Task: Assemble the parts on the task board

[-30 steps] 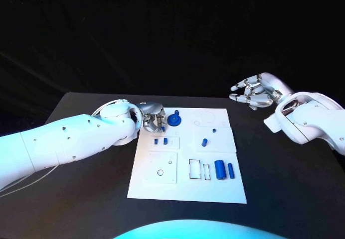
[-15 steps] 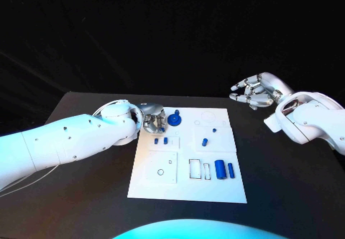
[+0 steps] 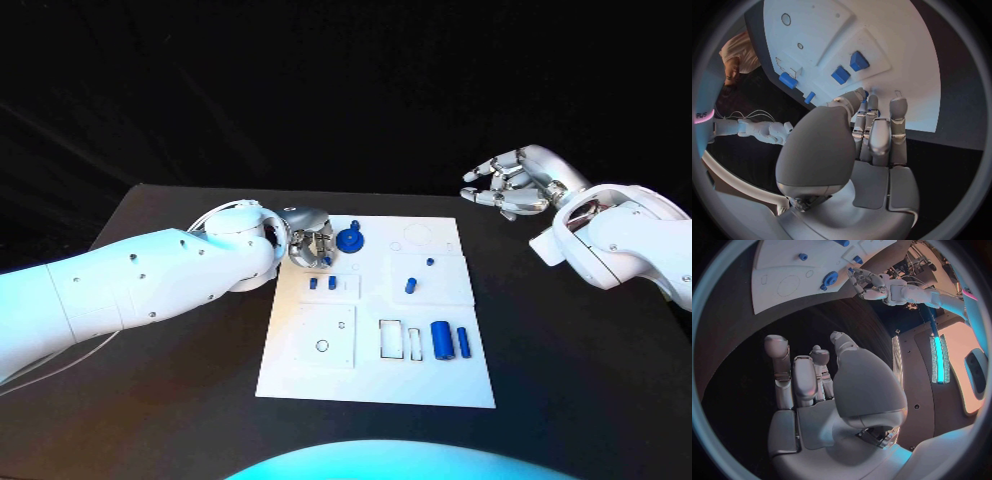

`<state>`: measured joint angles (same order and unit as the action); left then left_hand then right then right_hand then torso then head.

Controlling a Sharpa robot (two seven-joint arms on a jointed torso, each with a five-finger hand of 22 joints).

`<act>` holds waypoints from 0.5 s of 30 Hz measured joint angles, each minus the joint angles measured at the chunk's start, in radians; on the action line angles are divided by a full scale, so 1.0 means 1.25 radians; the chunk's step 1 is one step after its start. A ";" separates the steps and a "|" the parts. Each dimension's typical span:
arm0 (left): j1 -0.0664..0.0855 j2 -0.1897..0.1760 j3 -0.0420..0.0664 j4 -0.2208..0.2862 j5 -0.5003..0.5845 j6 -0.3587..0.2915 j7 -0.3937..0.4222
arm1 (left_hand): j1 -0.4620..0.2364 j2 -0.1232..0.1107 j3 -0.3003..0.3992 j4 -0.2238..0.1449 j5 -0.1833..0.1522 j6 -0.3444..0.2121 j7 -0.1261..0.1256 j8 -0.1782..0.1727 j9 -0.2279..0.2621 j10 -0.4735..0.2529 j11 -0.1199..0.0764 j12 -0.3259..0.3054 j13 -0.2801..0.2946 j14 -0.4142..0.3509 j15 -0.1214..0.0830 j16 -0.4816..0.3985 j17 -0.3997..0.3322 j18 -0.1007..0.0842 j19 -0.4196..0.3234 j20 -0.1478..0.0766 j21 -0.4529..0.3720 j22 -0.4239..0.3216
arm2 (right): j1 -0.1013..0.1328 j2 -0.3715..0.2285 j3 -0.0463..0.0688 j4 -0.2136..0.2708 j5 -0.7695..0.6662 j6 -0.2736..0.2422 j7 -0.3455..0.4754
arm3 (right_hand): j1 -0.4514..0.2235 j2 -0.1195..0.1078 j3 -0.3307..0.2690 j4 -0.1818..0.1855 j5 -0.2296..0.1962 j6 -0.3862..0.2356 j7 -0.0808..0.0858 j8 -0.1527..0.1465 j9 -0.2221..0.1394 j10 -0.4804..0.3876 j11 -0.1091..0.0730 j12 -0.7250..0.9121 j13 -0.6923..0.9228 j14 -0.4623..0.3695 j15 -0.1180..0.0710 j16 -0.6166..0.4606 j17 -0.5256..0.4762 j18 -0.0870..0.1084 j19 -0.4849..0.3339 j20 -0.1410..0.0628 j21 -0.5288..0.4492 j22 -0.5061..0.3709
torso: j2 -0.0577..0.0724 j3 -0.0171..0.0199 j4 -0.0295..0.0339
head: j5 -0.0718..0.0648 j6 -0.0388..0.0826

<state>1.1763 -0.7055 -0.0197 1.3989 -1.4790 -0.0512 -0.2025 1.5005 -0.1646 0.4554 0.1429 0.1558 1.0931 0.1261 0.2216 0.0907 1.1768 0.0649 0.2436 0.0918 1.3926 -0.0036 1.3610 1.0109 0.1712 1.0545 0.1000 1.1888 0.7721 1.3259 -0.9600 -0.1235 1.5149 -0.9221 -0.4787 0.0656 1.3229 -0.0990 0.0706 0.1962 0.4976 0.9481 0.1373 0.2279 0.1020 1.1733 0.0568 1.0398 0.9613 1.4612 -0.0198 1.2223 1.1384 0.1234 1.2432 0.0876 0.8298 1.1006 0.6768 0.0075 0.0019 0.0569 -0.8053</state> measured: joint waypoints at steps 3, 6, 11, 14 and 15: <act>0.000 0.002 0.000 -0.001 0.000 0.000 -0.001 | 0.000 0.000 0.000 0.000 0.000 0.000 0.000 -0.001 0.000 0.000 0.000 0.000 0.000 0.000 0.000 0.000 0.000 0.000 0.000 0.000 0.000 0.000 | 0.000 0.000 0.000 0.000 0.000 0.000 0.000 | 0.000 0.000 0.000 0.000 0.000 0.000 0.000 0.000 0.000 0.000 0.000 0.000 0.000 0.000 0.000 0.000 0.000 0.000 0.000 0.000 0.000 0.000 | 0.000 0.0001 -0.0002 | -0.001 0.000; -0.001 0.004 -0.001 -0.004 0.000 0.001 -0.002 | 0.000 0.000 0.000 0.000 0.000 0.000 0.000 -0.002 0.000 0.000 0.000 0.000 0.000 0.000 0.000 0.000 0.000 0.000 0.000 0.000 0.000 -0.001 | 0.000 0.000 0.000 0.000 0.000 0.000 0.000 | 0.000 0.000 0.000 0.000 0.000 0.000 0.000 0.000 0.000 -0.001 -0.001 0.000 0.000 0.000 0.000 0.000 0.000 0.000 0.000 0.000 0.000 0.000 | 0.000 0.0000 -0.0002 | -0.001 0.000; -0.001 0.007 -0.001 -0.007 0.000 0.002 -0.003 | 0.000 0.000 0.000 0.000 0.000 0.000 0.000 -0.002 -0.001 0.000 0.000 0.000 0.000 0.000 0.000 0.000 0.000 0.000 0.000 0.000 0.000 -0.001 | 0.000 0.000 0.000 0.001 0.000 0.000 0.000 | 0.000 0.000 0.000 0.000 0.000 0.000 0.000 0.000 0.000 -0.002 -0.002 0.000 0.000 0.000 0.000 0.000 0.000 0.000 0.000 0.000 0.000 0.000 | 0.000 0.0000 -0.0003 | -0.002 -0.001; -0.001 0.007 -0.001 -0.008 -0.001 0.002 -0.004 | 0.000 0.000 0.000 0.000 0.000 0.000 0.000 -0.002 -0.001 0.000 0.000 0.000 0.000 0.000 0.000 0.000 0.000 0.000 0.000 0.000 0.000 -0.001 | 0.000 0.000 0.000 0.001 0.000 0.000 0.000 | 0.000 0.000 0.000 0.000 0.000 -0.001 -0.001 0.000 0.000 -0.002 -0.002 0.000 0.000 0.000 0.000 0.000 0.000 0.000 0.000 0.000 0.000 0.000 | 0.000 0.0000 -0.0003 | -0.002 -0.002; -0.001 0.007 -0.001 -0.008 -0.001 0.002 -0.004 | 0.000 0.000 0.000 0.000 0.000 0.000 0.000 -0.002 -0.001 0.000 0.000 0.000 0.000 0.000 0.000 0.000 0.000 0.000 0.000 0.000 0.000 -0.001 | 0.000 0.000 0.000 0.001 0.000 0.000 0.000 | 0.000 0.000 0.000 0.000 0.000 -0.001 -0.001 0.000 0.000 -0.002 -0.002 0.000 0.000 0.000 0.000 0.000 0.000 0.000 0.000 0.000 0.000 0.000 | 0.000 0.0000 -0.0003 | -0.002 -0.002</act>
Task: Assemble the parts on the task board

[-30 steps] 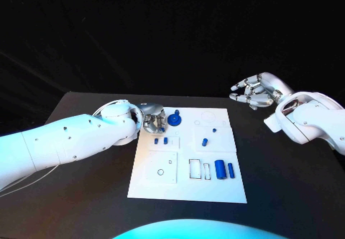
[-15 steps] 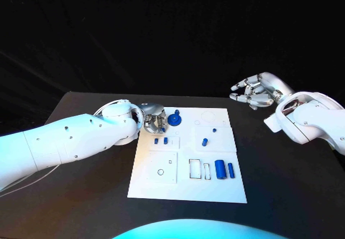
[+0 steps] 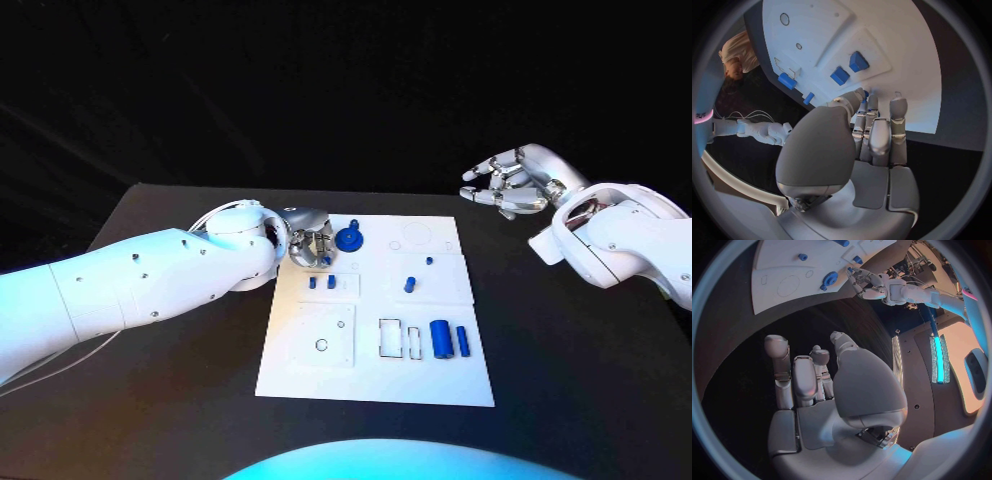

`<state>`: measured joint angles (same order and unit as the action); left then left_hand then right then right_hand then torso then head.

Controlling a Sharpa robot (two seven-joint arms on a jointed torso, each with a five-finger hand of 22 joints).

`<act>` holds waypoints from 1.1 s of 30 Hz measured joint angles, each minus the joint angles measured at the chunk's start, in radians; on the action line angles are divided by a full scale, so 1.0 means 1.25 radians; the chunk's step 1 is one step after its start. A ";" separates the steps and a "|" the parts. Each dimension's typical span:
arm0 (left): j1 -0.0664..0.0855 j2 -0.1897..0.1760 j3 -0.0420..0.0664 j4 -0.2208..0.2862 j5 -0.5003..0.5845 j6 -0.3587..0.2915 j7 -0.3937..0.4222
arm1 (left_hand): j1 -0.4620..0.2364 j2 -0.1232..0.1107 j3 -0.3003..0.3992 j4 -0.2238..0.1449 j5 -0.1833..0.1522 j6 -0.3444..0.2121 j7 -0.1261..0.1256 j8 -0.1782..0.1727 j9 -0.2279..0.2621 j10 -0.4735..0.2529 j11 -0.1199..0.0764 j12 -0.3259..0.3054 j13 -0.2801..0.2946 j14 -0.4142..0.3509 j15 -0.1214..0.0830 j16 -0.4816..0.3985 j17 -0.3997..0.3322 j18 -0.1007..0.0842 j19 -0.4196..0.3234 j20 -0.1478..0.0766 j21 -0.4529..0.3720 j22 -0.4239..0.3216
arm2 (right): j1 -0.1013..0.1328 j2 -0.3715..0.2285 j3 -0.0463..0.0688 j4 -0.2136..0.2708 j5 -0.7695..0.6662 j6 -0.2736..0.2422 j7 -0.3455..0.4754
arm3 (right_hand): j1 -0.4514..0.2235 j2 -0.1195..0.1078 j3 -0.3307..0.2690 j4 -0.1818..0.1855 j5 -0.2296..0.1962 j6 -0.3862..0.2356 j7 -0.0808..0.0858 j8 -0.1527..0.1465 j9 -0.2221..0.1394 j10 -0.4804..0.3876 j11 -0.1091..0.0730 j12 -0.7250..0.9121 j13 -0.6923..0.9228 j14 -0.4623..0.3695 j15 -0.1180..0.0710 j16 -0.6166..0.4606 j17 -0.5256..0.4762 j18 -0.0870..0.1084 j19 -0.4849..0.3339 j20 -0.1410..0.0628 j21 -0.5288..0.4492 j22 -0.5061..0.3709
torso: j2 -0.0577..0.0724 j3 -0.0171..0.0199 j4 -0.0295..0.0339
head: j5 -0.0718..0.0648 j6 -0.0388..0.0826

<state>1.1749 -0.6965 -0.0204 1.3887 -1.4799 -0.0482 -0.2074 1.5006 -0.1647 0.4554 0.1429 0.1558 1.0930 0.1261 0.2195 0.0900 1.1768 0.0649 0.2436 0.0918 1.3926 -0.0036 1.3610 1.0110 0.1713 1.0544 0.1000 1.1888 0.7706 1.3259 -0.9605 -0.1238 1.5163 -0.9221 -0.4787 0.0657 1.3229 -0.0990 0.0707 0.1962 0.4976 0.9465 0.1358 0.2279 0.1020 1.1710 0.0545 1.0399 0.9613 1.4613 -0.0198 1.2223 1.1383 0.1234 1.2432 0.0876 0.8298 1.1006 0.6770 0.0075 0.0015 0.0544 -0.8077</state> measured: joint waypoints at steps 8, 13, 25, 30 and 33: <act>0.000 0.000 0.000 -0.001 -0.001 0.002 -0.004 | -0.007 -0.007 -0.002 -0.002 0.000 -0.004 0.004 -0.012 -0.002 0.000 0.000 -0.017 -0.001 0.000 0.000 0.000 -0.010 0.000 0.000 0.000 0.000 -0.010 | 0.000 0.000 0.000 0.000 0.000 0.000 0.000 | 0.000 0.000 0.000 0.000 0.000 0.000 0.000 0.000 0.000 0.000 0.000 0.000 0.000 0.000 0.000 0.000 0.000 0.000 0.000 0.000 0.000 0.000 | 0.000 0.0000 0.0005 | -0.002 -0.001; 0.000 0.000 0.000 -0.001 -0.001 0.003 -0.005 | -0.010 -0.010 -0.002 -0.002 0.000 -0.012 0.012 -0.023 -0.008 0.003 0.003 -0.021 -0.001 -0.003 0.003 0.000 -0.016 0.000 -0.003 0.003 -0.003 -0.014 | 0.000 -0.001 0.000 0.000 0.000 0.000 0.000 | 0.000 0.000 0.000 0.000 0.000 0.000 0.000 0.000 0.000 0.000 0.000 0.000 0.000 0.000 0.000 0.000 0.000 0.000 0.000 0.000 0.000 0.000 | 0.000 0.0000 0.0008 | -0.002 -0.001; -0.001 -0.002 -0.001 0.000 -0.001 0.005 -0.008 | -0.018 -0.023 -0.002 -0.007 0.000 -0.042 0.018 -0.054 -0.018 0.008 0.008 -0.035 -0.001 -0.006 0.006 -0.005 -0.027 0.000 -0.006 0.006 -0.003 -0.018 | 0.000 -0.001 0.000 0.000 0.000 0.000 0.000 | 0.000 0.000 0.002 0.002 0.000 0.000 0.000 0.000 0.000 0.000 0.000 0.000 -0.001 0.000 0.000 -0.005 0.000 0.000 0.000 0.000 -0.005 -0.001 | 0.000 -0.0003 0.0006 | -0.002 -0.001; -0.001 -0.003 -0.001 0.001 -0.001 0.005 -0.009 | -0.022 -0.033 -0.002 -0.007 0.000 -0.081 0.020 -0.087 -0.021 0.009 0.009 -0.049 0.000 -0.009 0.009 -0.010 -0.044 0.000 -0.013 0.007 -0.014 -0.031 | 0.000 -0.001 0.000 0.000 0.000 0.000 0.000 | 0.000 0.000 0.002 0.002 0.000 0.000 0.000 0.000 0.000 0.000 0.000 0.000 -0.002 0.000 0.000 -0.006 -0.001 0.000 0.000 0.000 -0.006 -0.002 | 0.000 -0.0002 0.0006 | -0.002 -0.002; -0.001 -0.005 -0.001 0.002 -0.001 0.004 -0.009 | -0.025 -0.036 -0.002 -0.007 0.000 -0.095 0.023 -0.098 -0.021 0.009 0.009 -0.053 0.001 -0.009 0.009 -0.010 -0.051 0.000 -0.019 0.007 -0.014 -0.036 | 0.000 -0.001 0.000 0.000 0.000 0.000 0.000 | 0.000 0.000 0.002 0.002 0.000 0.000 0.000 0.000 -0.001 -0.002 -0.002 0.000 -0.007 0.000 0.000 -0.006 -0.006 0.009 0.000 0.000 -0.008 -0.004 | 0.000 -0.0002 0.0006 | -0.002 -0.003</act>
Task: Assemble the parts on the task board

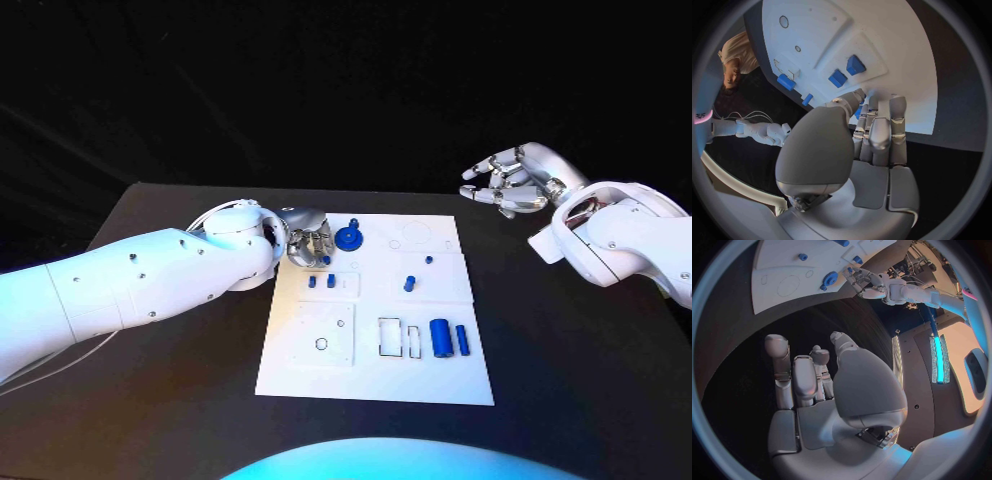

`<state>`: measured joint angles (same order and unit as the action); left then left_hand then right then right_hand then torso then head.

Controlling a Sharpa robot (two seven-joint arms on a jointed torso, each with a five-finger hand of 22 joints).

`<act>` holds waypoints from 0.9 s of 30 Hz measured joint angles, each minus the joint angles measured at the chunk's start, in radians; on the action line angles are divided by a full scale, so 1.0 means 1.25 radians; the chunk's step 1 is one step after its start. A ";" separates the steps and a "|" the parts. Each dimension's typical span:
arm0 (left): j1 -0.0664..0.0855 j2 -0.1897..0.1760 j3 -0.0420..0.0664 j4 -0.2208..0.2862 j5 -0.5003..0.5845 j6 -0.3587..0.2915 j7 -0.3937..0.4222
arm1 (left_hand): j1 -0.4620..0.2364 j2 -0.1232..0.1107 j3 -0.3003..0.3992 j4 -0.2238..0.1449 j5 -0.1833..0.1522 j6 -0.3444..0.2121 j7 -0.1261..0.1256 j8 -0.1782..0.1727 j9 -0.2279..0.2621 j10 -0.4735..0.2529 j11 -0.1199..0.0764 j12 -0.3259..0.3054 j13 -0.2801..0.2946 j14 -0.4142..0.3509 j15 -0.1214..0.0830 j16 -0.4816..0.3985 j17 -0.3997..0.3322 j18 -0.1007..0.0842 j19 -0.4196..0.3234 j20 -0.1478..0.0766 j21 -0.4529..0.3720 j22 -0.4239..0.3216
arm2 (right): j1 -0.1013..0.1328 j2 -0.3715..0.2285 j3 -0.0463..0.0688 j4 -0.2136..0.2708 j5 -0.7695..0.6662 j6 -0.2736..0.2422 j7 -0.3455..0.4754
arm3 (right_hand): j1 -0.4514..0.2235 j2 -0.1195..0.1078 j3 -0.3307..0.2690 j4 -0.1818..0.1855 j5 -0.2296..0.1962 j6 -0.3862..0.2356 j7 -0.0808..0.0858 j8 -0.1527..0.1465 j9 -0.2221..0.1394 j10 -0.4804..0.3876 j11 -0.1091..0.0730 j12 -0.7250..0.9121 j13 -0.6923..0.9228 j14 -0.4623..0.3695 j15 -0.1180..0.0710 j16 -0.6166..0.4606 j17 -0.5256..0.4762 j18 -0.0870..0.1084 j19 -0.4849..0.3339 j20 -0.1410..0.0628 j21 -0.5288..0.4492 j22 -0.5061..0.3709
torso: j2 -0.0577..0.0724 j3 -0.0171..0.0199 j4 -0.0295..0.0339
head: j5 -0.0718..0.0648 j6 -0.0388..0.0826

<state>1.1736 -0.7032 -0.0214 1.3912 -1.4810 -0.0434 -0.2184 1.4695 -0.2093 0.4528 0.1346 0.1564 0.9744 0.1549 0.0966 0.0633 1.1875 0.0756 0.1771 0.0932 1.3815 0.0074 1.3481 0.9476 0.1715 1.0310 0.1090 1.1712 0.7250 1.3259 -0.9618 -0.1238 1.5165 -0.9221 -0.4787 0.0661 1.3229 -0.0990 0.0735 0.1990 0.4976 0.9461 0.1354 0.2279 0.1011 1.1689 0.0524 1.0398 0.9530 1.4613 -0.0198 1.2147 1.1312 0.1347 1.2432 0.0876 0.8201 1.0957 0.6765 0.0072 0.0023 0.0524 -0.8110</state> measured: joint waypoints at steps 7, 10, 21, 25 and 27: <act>0.000 -0.009 0.000 0.005 0.000 -0.002 -0.001 | 0.004 -0.004 0.000 0.000 0.000 -0.025 0.005 -0.020 0.000 -0.007 0.007 -0.012 0.000 -0.007 0.007 -0.009 -0.017 0.000 -0.007 0.001 -0.012 -0.014 | 0.000 0.000 0.000 -0.001 0.000 0.000 0.000 | 0.007 -0.002 0.008 0.001 0.003 0.005 0.005 0.000 -0.001 -0.060 -0.002 -0.070 -0.073 0.000 0.000 -0.035 -0.030 0.004 -0.015 0.000 -0.043 -0.024 | 0.000 0.0001 -0.0001 | 0.000 0.000; 0.000 -0.017 0.000 0.010 0.000 -0.002 -0.002 | 0.004 -0.004 0.000 0.000 0.000 -0.027 0.007 -0.021 0.000 -0.009 0.009 -0.015 0.000 -0.013 0.007 -0.010 -0.026 0.000 -0.013 0.001 -0.014 -0.023 | 0.000 0.000 0.000 -0.001 -0.001 0.003 -0.002 | 0.023 -0.004 0.024 -0.001 0.003 0.007 0.006 0.000 -0.003 -0.104 -0.001 -0.159 -0.161 -0.008 -0.001 -0.054 -0.045 0.004 -0.022 -0.002 -0.068 -0.037 | 0.000 0.0001 -0.0002 | 0.000 0.001; 0.005 -0.092 0.012 0.042 0.066 -0.030 0.015 | -0.016 -0.015 -0.006 0.011 0.000 0.040 0.002 0.008 0.007 -0.011 0.011 -0.030 0.006 -0.084 0.009 -0.101 -0.192 0.000 -0.064 0.007 -0.071 -0.088 | -0.005 0.011 0.000 -0.005 -0.122 0.100 -0.052 | 0.102 -0.035 0.141 -0.045 -0.152 0.064 0.001 -0.007 -0.009 -0.070 0.003 -0.507 -0.448 0.000 0.003 -0.017 0.000 0.012 0.034 -0.003 0.022 0.032 | -0.001 -0.0001 -0.0001 | -0.008 0.008; 0.014 -0.126 0.015 0.050 0.203 -0.075 0.055 | -0.029 -0.010 -0.021 0.026 0.000 0.044 0.007 0.008 0.005 -0.016 0.016 -0.025 0.008 -0.162 0.013 -0.215 -0.357 0.000 -0.078 0.009 -0.117 -0.116 | -0.010 0.020 0.000 0.005 -0.230 0.137 -0.081 | 0.105 -0.038 0.162 -0.057 -0.157 0.083 -0.006 -0.023 -0.013 -0.037 0.002 -0.573 -0.506 0.000 0.003 0.042 0.061 -0.003 0.070 -0.005 0.108 0.092 | -0.002 -0.0002 -0.0007 | -0.023 0.013; 0.016 -0.140 0.015 0.055 0.289 -0.101 0.081 | -0.021 -0.002 -0.021 0.026 0.000 0.048 0.010 0.008 0.004 -0.021 0.021 -0.025 0.008 -0.182 0.016 -0.264 -0.396 0.000 -0.080 0.011 -0.147 -0.136 | -0.013 0.026 0.000 0.011 -0.284 0.150 -0.095 | 0.099 -0.045 0.172 -0.059 -0.157 0.088 -0.005 -0.029 -0.015 -0.028 0.006 -0.600 -0.529 0.000 0.003 0.063 0.082 -0.016 0.085 -0.005 0.146 0.118 | -0.002 0.0000 -0.0009 | -0.032 0.016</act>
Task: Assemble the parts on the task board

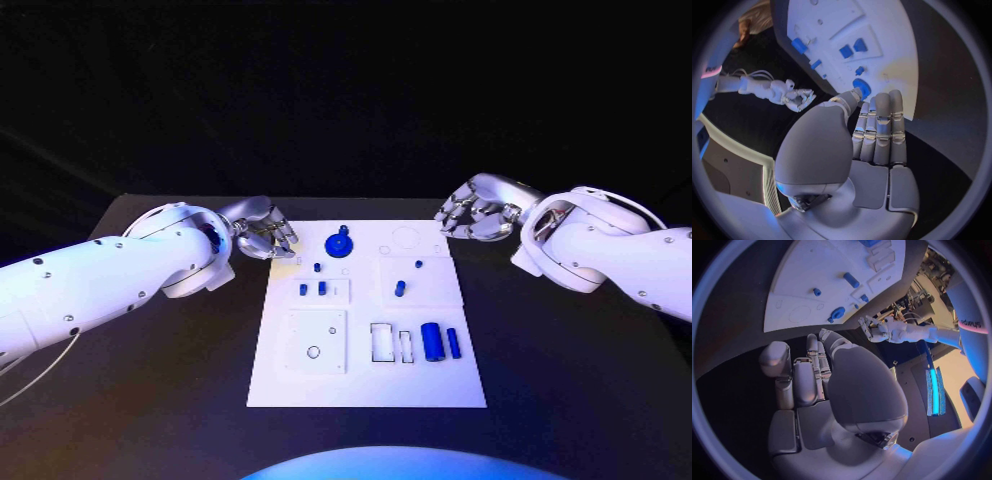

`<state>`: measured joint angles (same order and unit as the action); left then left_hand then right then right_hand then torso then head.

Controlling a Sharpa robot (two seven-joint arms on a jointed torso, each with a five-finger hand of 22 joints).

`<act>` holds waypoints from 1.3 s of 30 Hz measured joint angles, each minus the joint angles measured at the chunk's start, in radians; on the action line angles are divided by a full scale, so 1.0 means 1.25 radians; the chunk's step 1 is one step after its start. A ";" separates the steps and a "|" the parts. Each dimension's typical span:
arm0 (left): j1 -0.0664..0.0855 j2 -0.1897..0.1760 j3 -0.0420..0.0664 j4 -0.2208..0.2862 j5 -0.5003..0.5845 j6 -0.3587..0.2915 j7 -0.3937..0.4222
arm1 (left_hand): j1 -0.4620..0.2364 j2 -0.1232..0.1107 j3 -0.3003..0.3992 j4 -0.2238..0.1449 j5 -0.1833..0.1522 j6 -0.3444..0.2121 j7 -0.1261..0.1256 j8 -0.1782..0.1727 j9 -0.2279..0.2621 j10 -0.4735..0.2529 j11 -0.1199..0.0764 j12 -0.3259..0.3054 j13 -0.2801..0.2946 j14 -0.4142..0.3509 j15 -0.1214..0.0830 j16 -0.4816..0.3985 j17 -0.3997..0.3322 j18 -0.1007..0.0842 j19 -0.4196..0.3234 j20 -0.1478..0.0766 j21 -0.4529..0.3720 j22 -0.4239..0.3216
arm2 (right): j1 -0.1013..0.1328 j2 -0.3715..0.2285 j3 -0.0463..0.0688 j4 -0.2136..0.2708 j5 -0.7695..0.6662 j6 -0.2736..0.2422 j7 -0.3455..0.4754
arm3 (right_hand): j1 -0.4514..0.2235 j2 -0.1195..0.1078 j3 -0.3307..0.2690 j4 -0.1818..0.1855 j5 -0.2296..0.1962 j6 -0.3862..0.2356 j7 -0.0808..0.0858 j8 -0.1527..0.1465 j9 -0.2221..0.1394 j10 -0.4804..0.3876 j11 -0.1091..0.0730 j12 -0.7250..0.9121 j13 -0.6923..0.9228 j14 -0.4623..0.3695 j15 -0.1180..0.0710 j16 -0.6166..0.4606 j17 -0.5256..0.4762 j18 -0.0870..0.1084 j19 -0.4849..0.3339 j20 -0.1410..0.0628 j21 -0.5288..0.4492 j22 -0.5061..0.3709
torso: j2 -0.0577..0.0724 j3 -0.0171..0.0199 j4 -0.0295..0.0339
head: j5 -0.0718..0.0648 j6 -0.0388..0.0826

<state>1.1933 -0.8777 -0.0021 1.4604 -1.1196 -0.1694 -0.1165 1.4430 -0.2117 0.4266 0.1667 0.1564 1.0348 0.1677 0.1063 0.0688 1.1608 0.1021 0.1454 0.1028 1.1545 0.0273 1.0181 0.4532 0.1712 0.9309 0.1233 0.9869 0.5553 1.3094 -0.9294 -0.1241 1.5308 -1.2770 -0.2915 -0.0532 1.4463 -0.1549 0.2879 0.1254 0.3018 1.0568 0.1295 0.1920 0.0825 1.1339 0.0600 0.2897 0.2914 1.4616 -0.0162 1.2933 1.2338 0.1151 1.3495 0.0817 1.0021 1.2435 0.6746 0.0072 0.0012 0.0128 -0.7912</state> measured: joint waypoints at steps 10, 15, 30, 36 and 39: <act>0.001 -0.048 -0.001 0.053 0.471 -0.081 0.164 | 0.017 0.017 -0.003 -0.008 0.000 0.011 0.003 0.000 0.000 0.000 0.000 0.010 0.004 -0.004 -0.002 -0.048 -0.026 0.000 0.000 0.000 -0.032 -0.024 | -0.034 0.042 -0.002 0.012 -0.242 0.047 -0.069 | -0.015 -0.015 0.016 -0.005 0.003 0.012 -0.001 -0.023 -0.004 0.021 -0.002 -0.057 -0.047 0.000 0.000 0.049 0.052 -0.012 0.025 0.000 0.081 0.052 | 0.002 -0.0015 0.0011 | -0.031 0.009; 0.001 -0.058 -0.002 0.072 0.620 -0.090 0.217 | 0.020 0.020 -0.005 -0.010 0.000 0.011 0.003 0.000 0.000 0.000 0.000 0.013 0.005 -0.007 0.001 -0.053 -0.029 0.000 0.000 0.000 -0.037 -0.027 | -0.050 0.064 -0.003 0.009 -0.304 0.060 -0.089 | -0.020 -0.020 0.022 -0.006 0.003 0.012 0.005 -0.027 -0.005 0.017 0.003 -0.072 -0.059 0.003 0.003 0.059 0.059 -0.012 0.028 0.003 0.093 0.052 | 0.002 -0.0011 0.0013 | -0.034 0.010; 0.001 -0.072 -0.002 0.094 0.776 -0.095 0.276 | 0.026 0.026 -0.008 -0.021 0.000 0.011 0.003 0.000 0.000 0.000 0.000 0.013 0.005 -0.007 0.001 -0.059 -0.033 0.000 0.000 0.000 -0.043 -0.031 | -0.066 0.107 -0.004 -0.022 -0.371 0.080 -0.121 | -0.020 -0.020 0.039 -0.015 0.021 0.015 0.008 -0.034 -0.005 0.023 0.009 -0.085 -0.073 0.003 0.003 0.073 0.059 -0.012 0.041 0.010 0.129 0.051 | 0.003 -0.0008 0.0013 | -0.038 0.008; 0.001 -0.076 -0.002 0.098 0.792 -0.095 0.282 | 0.026 0.026 -0.010 -0.023 0.000 0.011 0.003 0.000 -0.001 0.000 0.000 0.013 0.005 -0.007 0.001 -0.062 -0.034 0.000 0.000 0.000 -0.043 -0.032 | -0.070 0.115 -0.004 -0.033 -0.382 0.085 -0.128 | -0.020 -0.020 0.051 -0.021 0.021 0.018 0.011 -0.033 -0.005 0.029 0.008 -0.088 -0.078 0.003 0.003 0.076 0.059 -0.012 0.041 0.010 0.135 0.051 | 0.003 -0.0006 0.0013 | -0.038 0.006; 0.001 -0.077 -0.002 0.099 0.796 -0.095 0.283 | 0.026 0.026 -0.010 -0.023 0.000 0.008 0.006 0.000 -0.001 0.000 0.000 0.013 0.005 -0.007 0.001 -0.062 -0.034 0.000 0.000 0.000 -0.043 -0.032 | -0.073 0.118 -0.004 -0.035 -0.385 0.089 -0.129 | -0.020 -0.020 0.053 -0.023 0.021 0.018 0.011 -0.033 -0.005 0.030 0.007 -0.088 -0.078 0.003 0.003 0.076 0.059 -0.012 0.041 0.010 0.137 0.051 | 0.003 -0.0002 0.0011 | -0.037 0.006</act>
<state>1.1941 -0.9734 -0.0052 1.5843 -0.1243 -0.2883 0.2377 1.4760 -0.1789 0.4141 0.1375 0.1565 1.0448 0.1747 0.1063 0.0679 1.1608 0.1022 0.1622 0.1085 1.1457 0.0288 0.9408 0.4111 0.1710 0.9310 0.1233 0.9330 0.5147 1.2186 -0.7815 -0.1294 1.4872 -1.7586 -0.1803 -0.2150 1.4216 -0.1795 0.3547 0.0968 0.3275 1.0792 0.1427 0.1502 0.0759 1.1714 0.0689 0.1801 0.1934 1.4650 -0.0126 1.3888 1.3079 0.0997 1.4010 0.0944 1.1727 1.3078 0.6781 0.0069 0.0025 -0.0339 -0.7843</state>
